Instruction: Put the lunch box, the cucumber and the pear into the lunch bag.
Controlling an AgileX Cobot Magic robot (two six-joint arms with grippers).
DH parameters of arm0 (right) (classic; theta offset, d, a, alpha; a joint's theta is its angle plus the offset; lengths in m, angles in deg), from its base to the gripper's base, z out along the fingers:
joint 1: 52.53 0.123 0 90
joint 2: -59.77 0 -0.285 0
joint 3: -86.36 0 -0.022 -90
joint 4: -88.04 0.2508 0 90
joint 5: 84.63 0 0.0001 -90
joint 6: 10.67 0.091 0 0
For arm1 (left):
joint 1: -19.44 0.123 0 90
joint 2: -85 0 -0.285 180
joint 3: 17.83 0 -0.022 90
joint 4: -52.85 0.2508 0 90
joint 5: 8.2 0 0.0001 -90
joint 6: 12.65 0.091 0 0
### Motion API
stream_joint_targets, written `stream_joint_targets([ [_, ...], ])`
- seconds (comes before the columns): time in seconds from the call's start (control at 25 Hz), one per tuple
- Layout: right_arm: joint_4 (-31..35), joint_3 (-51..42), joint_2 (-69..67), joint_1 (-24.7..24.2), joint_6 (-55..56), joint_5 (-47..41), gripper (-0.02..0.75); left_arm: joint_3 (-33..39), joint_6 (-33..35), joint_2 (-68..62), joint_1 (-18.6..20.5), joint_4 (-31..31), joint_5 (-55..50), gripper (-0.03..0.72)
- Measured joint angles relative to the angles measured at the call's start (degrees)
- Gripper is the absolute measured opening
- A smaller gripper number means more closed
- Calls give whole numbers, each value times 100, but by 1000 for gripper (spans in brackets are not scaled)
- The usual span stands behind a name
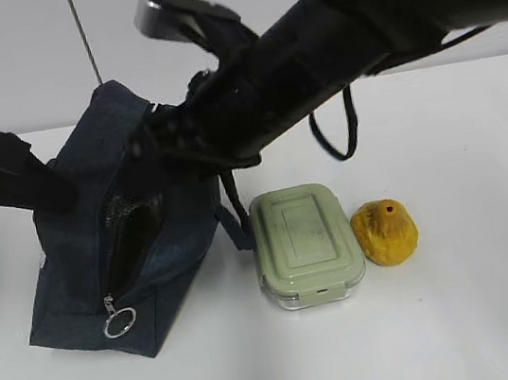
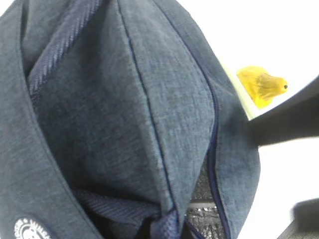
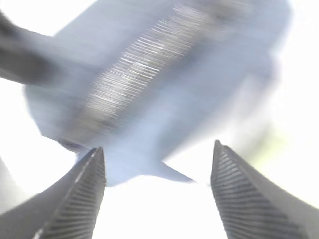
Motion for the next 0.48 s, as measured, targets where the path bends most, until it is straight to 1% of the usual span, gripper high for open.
stream_joint_targets([
  [0.04, -251, 0, 111, -50, 140, -27, 518, 0, 0, 0, 0, 15, 0, 13],
  [0.12, -1292, 9, 417, -214, 817, -110, 516, 0, 0, 0, 0, 35, 0, 13],
  [0.24, -3015, 21, 572, -439, 1984, -475, 511, 0, 0, 0, 0, 35, 0, 13],
  [0.32, -4233, 21, 553, -524, 2875, -955, 507, 0, 0, 0, 0, 35, 0, 13],
  [0.4, -5056, 21, 491, -555, 3414, -1266, 505, 0, 0, 0, 0, 39, 6, 13],
  [0.48, -5603, 21, 399, -555, 3796, -1494, 505, 0, 0, 0, 0, 39, 12, 13],
])
